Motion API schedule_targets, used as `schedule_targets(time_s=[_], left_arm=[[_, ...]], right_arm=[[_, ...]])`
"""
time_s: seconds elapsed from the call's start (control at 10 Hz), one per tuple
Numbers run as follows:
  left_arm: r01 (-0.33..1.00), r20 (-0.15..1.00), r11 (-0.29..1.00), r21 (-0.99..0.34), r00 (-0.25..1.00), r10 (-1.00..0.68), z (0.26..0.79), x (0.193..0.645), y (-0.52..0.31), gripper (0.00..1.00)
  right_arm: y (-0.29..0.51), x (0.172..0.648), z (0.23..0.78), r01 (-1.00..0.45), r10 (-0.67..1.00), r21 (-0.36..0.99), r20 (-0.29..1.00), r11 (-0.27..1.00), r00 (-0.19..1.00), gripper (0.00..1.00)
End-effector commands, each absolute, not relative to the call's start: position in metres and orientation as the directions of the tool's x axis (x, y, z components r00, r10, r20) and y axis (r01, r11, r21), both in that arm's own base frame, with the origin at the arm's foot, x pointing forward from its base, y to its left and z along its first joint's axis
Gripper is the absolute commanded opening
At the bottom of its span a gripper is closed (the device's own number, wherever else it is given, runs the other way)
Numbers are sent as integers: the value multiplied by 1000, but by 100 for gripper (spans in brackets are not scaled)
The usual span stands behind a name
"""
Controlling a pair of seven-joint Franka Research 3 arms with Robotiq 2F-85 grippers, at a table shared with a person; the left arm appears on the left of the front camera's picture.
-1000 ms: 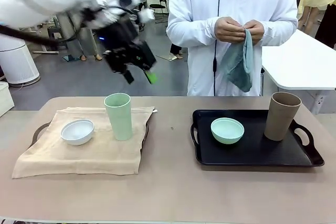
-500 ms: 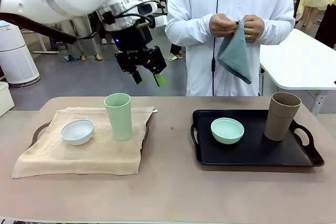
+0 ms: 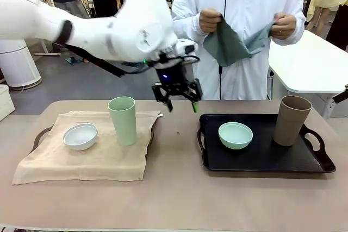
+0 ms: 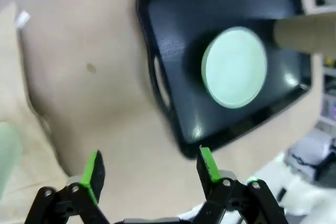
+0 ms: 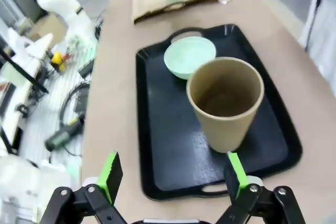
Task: Set up a tray with a mat and arrange the tableware.
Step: Pick up the Picnic Bowl and Reusable plastic cup from the Handle tray in front of the human's position and hold them in the air.
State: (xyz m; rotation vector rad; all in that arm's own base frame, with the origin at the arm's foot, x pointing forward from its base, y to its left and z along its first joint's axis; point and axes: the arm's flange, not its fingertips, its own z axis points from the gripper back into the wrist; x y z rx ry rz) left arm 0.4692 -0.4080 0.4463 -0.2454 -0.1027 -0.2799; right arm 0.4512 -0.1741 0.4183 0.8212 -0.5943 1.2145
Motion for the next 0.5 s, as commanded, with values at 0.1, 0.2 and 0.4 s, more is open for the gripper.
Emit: schedule_targets(time_s=[0.1,0.2,0.4], left_arm=[[285,134,932,-225,956,-261,446,469,-408,91],[285,134,932,-225,956,-261,446,469,-408,91],[285,134,932,-225,956,-261,446,469,-408,91]], right_arm=[[-174,451,418,-965,571,227,779,131,261,100],[-174,451,418,-965,571,227,779,131,261,100],[-180,457,407,-970,548,206,801,127,242,100]])
